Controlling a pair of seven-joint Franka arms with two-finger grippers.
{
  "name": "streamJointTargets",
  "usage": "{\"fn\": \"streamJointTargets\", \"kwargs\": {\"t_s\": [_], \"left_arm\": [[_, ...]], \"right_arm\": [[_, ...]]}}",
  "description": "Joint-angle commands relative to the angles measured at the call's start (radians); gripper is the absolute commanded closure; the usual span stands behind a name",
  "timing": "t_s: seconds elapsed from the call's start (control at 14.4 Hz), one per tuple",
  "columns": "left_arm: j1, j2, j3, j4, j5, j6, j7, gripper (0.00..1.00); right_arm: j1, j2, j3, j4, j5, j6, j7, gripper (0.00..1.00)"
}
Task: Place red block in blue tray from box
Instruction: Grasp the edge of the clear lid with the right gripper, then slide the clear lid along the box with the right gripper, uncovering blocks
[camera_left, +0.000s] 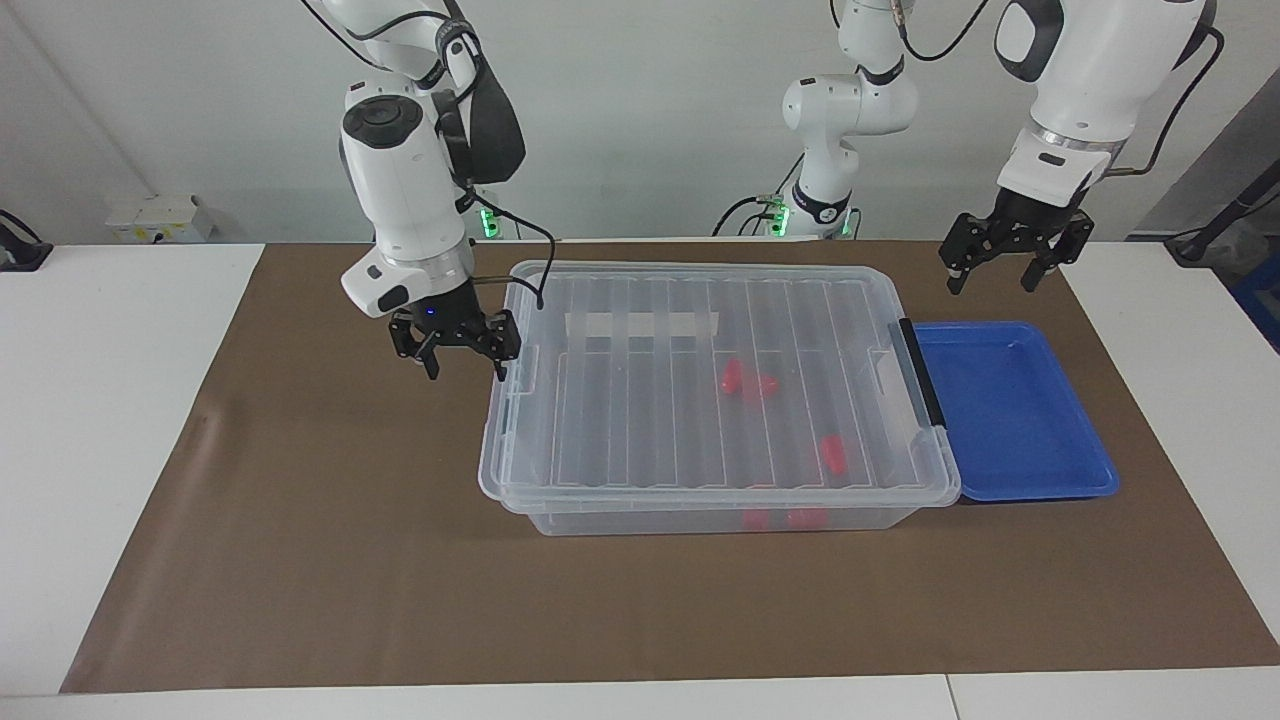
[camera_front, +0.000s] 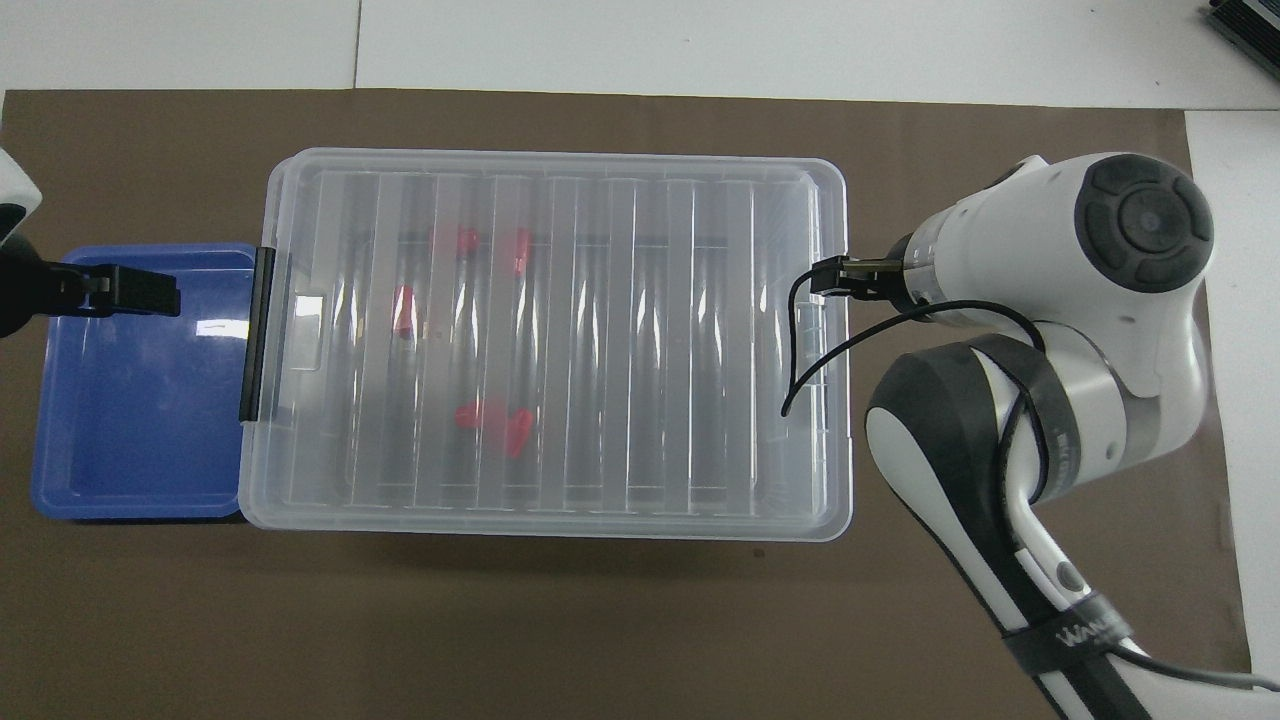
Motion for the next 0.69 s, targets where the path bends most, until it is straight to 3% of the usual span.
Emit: {"fn": "streamJointTargets", "kwargs": {"t_s": [0.0, 0.62], "left_arm": [[0.005, -0.023, -0.003, -0.018, -0.005, -0.008, -0.002, 0.0], [0.005, -0.023, -0.003, -0.018, -0.005, -0.008, -0.002, 0.0]], "right_arm": [[0.009, 0.001, 0.001, -0.025, 0.007, 0.022, 0.021, 0.05], [-0.033, -0.028, 0.001, -0.075, 0.007, -0.016, -0.012, 0.05]]}}
